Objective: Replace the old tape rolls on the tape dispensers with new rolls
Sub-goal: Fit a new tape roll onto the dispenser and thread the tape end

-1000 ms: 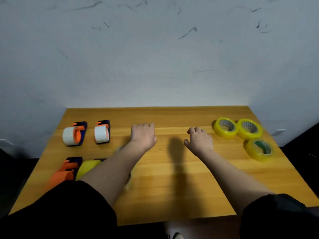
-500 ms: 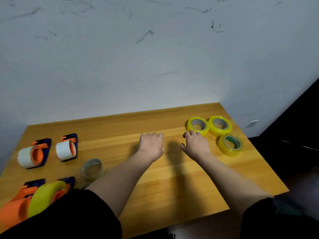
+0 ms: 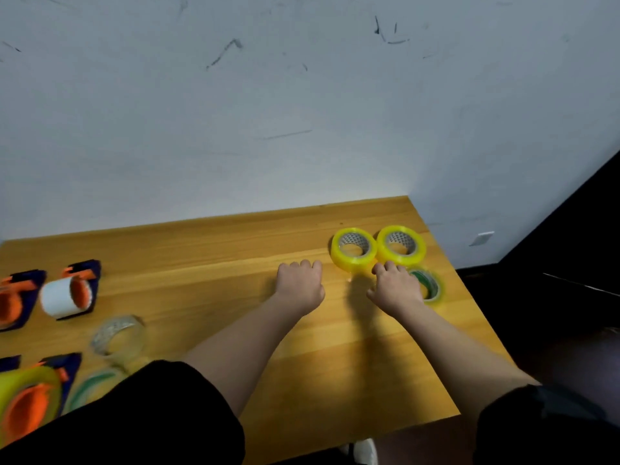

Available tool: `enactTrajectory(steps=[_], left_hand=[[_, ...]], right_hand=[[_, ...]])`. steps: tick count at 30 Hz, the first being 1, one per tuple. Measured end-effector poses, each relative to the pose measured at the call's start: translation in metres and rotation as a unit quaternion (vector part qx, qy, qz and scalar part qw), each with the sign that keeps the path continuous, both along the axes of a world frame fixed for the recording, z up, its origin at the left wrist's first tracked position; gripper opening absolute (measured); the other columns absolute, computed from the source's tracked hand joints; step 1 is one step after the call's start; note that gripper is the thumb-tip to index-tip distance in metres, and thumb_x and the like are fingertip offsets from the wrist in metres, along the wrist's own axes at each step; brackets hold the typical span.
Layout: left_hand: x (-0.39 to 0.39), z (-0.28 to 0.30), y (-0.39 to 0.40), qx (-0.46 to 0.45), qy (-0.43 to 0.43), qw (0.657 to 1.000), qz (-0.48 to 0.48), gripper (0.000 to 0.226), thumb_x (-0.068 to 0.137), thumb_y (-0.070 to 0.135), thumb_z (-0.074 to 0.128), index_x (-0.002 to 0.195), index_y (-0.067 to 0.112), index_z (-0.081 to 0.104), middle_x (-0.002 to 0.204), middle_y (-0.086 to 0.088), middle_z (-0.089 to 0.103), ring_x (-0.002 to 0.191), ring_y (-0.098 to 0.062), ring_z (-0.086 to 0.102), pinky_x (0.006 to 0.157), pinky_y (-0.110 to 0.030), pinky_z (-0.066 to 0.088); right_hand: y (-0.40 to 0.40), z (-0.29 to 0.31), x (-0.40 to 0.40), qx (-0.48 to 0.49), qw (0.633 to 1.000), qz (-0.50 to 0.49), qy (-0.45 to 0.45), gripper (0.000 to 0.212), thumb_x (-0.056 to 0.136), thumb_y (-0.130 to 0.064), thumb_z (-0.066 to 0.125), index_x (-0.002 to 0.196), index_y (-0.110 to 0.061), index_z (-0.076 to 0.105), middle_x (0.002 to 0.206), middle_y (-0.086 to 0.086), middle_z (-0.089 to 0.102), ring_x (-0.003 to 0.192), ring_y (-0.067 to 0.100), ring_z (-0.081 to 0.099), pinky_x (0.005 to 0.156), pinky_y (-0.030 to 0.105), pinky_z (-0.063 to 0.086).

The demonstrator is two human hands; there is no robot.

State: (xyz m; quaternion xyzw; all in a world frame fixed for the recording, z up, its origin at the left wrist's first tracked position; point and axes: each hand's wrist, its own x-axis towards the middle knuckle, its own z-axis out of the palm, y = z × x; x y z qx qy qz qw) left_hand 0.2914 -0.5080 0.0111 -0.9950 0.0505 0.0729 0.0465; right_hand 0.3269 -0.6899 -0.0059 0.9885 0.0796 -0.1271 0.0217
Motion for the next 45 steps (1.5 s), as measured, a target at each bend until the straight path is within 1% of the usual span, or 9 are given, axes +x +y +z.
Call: enactTrajectory(steps=[4,8,12,18,23,29,36,40,45], left_hand=[[0.018,-0.009,-0.047,-0.02,0.008,0.999,0.044,0.036,0.093,0.034,0.045,0.121,0.011,0.044,0.123,-0.01,0.053,0.11,-0.031,0.055,0.082,-0.036,0.042],[0.032,-0.017,-0.092,-0.033,0.037,0.996,0.069,0.04,0.093,0.035,0.044,0.126,0.012,0.042,0.129,-0.011,0.052,0.117,-0.031,0.051,0.088,-0.036,0.041],[0.041,-0.028,-0.121,-0.022,0.065,0.995,0.069,0.041,0.093,0.039,0.043,0.125,0.013,0.041,0.125,-0.011,0.055,0.115,-0.031,0.054,0.088,-0.037,0.04],[0.048,-0.041,-0.14,-0.025,0.09,0.993,0.071,0.037,0.093,0.039,0.044,0.12,0.014,0.044,0.122,-0.01,0.057,0.112,-0.032,0.055,0.087,-0.038,0.041],[0.05,-0.05,-0.14,-0.036,0.095,0.992,0.072,0.034,0.093,0.038,0.043,0.115,0.013,0.046,0.117,-0.011,0.059,0.106,-0.033,0.058,0.082,-0.038,0.044],[0.047,-0.054,-0.137,-0.05,0.099,0.991,0.081,0.035,0.094,0.037,0.041,0.118,0.012,0.045,0.118,-0.012,0.058,0.106,-0.034,0.058,0.081,-0.038,0.045],[0.042,-0.05,-0.139,-0.065,0.091,0.991,0.079,0.036,0.094,0.039,0.042,0.118,0.013,0.047,0.115,-0.01,0.061,0.102,-0.032,0.06,0.078,-0.038,0.047],[0.035,-0.042,-0.134,-0.087,0.075,0.987,0.111,0.036,0.092,0.039,0.044,0.119,0.015,0.048,0.116,-0.009,0.062,0.103,-0.03,0.06,0.078,-0.037,0.048],[0.027,-0.023,-0.106,-0.089,0.046,0.984,0.147,0.038,0.092,0.04,0.043,0.122,0.015,0.047,0.119,-0.009,0.061,0.106,-0.029,0.059,0.08,-0.037,0.047]], right_hand=[[-0.046,-0.018,0.021,-0.021,0.999,0.02,0.032,0.056,0.093,-0.045,0.052,0.137,-0.013,0.037,0.141,0.011,0.038,0.132,0.029,0.038,0.101,0.041,0.039],[-0.085,-0.029,0.036,-0.047,0.998,0.031,0.031,0.063,0.09,-0.053,0.051,0.136,-0.012,0.035,0.14,0.01,0.04,0.131,0.028,0.04,0.102,0.04,0.035],[-0.104,-0.038,0.05,-0.066,0.996,0.036,0.042,0.071,0.088,-0.065,0.045,0.137,-0.014,0.039,0.141,0.009,0.043,0.131,0.027,0.039,0.103,0.041,0.031],[-0.109,-0.06,0.053,-0.09,0.993,0.043,0.057,0.065,0.091,-0.064,0.042,0.135,-0.016,0.043,0.14,0.006,0.048,0.133,0.025,0.039,0.107,0.041,0.027],[-0.108,-0.076,0.052,-0.07,0.993,0.072,0.068,0.054,0.094,-0.051,0.047,0.132,-0.014,0.041,0.132,0.008,0.055,0.122,0.025,0.052,0.102,0.037,0.035],[-0.114,-0.081,0.05,-0.057,0.992,0.097,0.06,0.038,0.099,-0.021,0.044,0.135,-0.011,0.035,0.128,0.008,0.058,0.113,0.026,0.059,0.09,0.035,0.045],[-0.113,-0.069,0.045,-0.056,0.988,0.143,0.025,0.032,0.098,-0.014,0.043,0.129,-0.008,0.041,0.12,0.007,0.064,0.106,0.025,0.064,0.083,0.033,0.046],[-0.102,-0.047,0.039,-0.017,0.985,0.172,-0.01,0.026,0.097,-0.006,0.039,0.122,-0.008,0.044,0.114,0.009,0.066,0.103,0.029,0.065,0.083,0.035,0.045],[-0.064,-0.012,0.037,0.041,0.973,0.218,-0.065,0.019,0.096,-0.011,0.043,0.113,-0.009,0.048,0.104,0.009,0.068,0.094,0.029,0.067,0.076,0.036,0.046]])
